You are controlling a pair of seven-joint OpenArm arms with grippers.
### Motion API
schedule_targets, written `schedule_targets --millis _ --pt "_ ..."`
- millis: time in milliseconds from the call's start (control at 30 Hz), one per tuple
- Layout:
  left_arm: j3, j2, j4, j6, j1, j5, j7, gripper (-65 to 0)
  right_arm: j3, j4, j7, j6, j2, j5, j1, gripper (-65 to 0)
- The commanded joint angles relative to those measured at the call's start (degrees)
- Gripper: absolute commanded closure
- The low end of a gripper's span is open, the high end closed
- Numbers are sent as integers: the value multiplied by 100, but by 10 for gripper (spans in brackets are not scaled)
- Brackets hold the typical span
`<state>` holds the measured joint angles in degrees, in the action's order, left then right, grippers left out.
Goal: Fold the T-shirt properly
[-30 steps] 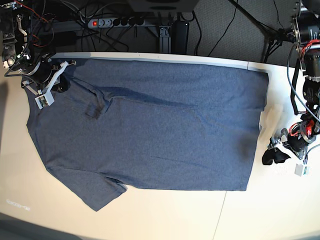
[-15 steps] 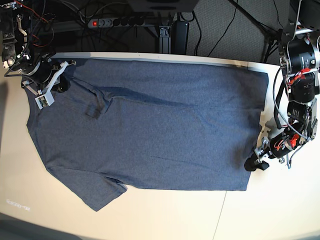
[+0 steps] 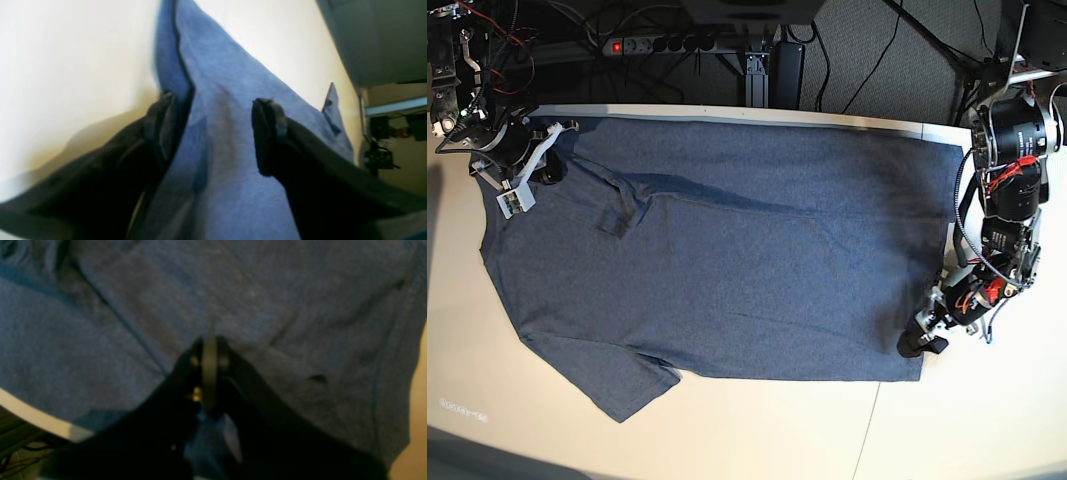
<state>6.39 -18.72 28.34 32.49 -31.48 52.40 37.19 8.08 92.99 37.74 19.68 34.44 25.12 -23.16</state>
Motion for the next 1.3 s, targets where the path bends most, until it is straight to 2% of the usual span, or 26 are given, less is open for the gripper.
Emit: schedule_targets --millis 0,233,433,533,700,733,900,1067,1267 --pt "-7 -2 13 118 -105 -105 116 -383 22 -20 328 7 92 -153 -37 0" --pt "-7 35 13 116 -129 -184 -96 -382 22 -20 326 7 94 -151 -37 0" --pt "-7 96 13 116 -234 -538 -404 -360 22 -20 323 7 90 -48 -37 0" --pt "-7 92 13 118 -234 -581 -603 -274 22 -20 326 7 66 -48 -35 0" --pt "-7 92 13 120 -234 -728 -876 -22 22 -20 323 7 66 -48 -35 0" --pt "-7 94 13 122 -234 -743 -872 0 22 -20 323 7 66 -48 -35 0" --pt "-7 94 13 125 -234 -946 -815 0 22 -20 282 4 66 -48 -33 0" --pt "-7 94 13 125 -232 -986 -820 0 66 74 -44 2 66 116 -31 0" --pt "-7 94 13 125 -232 -1117 -778 0 485 605 -44 4 68 299 -15 0"
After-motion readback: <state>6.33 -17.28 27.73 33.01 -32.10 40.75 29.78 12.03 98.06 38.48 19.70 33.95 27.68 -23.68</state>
